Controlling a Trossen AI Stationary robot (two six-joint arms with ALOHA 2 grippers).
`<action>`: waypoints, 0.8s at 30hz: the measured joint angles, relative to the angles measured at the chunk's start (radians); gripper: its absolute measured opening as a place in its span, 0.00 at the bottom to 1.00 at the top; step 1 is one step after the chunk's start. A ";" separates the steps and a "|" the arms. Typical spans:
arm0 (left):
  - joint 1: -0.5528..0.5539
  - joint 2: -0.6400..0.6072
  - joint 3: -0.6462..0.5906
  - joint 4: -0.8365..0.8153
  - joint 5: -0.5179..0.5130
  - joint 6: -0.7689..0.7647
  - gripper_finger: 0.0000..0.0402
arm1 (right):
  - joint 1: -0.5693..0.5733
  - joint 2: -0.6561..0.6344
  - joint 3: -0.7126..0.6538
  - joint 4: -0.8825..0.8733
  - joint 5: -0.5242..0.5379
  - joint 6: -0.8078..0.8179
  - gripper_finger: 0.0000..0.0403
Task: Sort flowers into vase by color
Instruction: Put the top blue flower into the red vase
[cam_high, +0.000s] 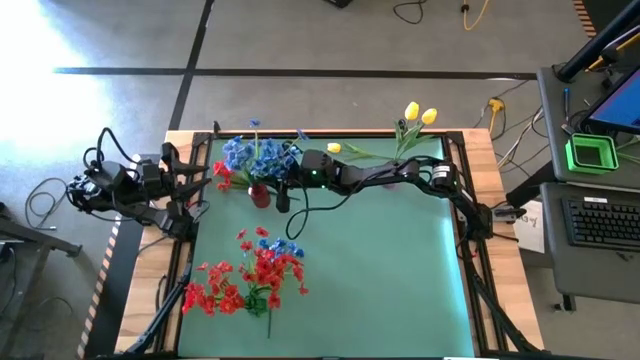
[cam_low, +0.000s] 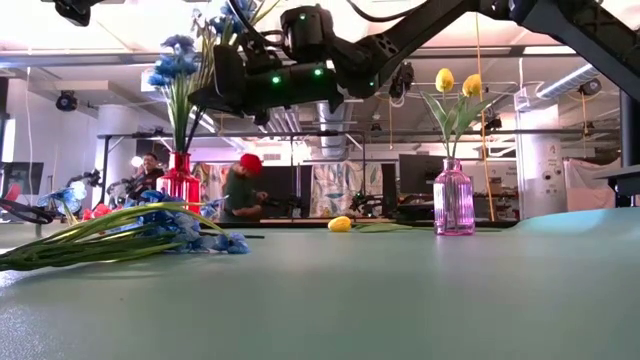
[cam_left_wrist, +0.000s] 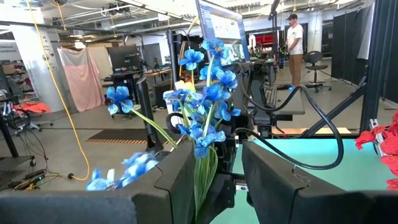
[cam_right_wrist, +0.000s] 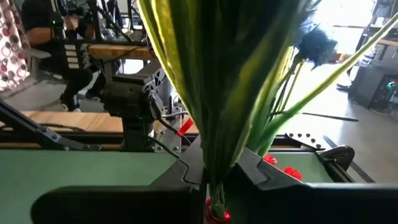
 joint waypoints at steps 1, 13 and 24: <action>0.000 0.000 0.000 0.000 0.000 -0.002 0.31 | 0.000 0.000 0.000 -0.003 0.000 -0.005 0.07; 0.000 0.000 0.000 0.000 0.000 -0.005 0.31 | 0.000 -0.002 0.000 -0.048 0.010 0.014 0.23; 0.000 0.000 0.000 0.000 0.000 -0.013 0.31 | 0.000 -0.061 0.001 -0.133 0.000 0.013 0.46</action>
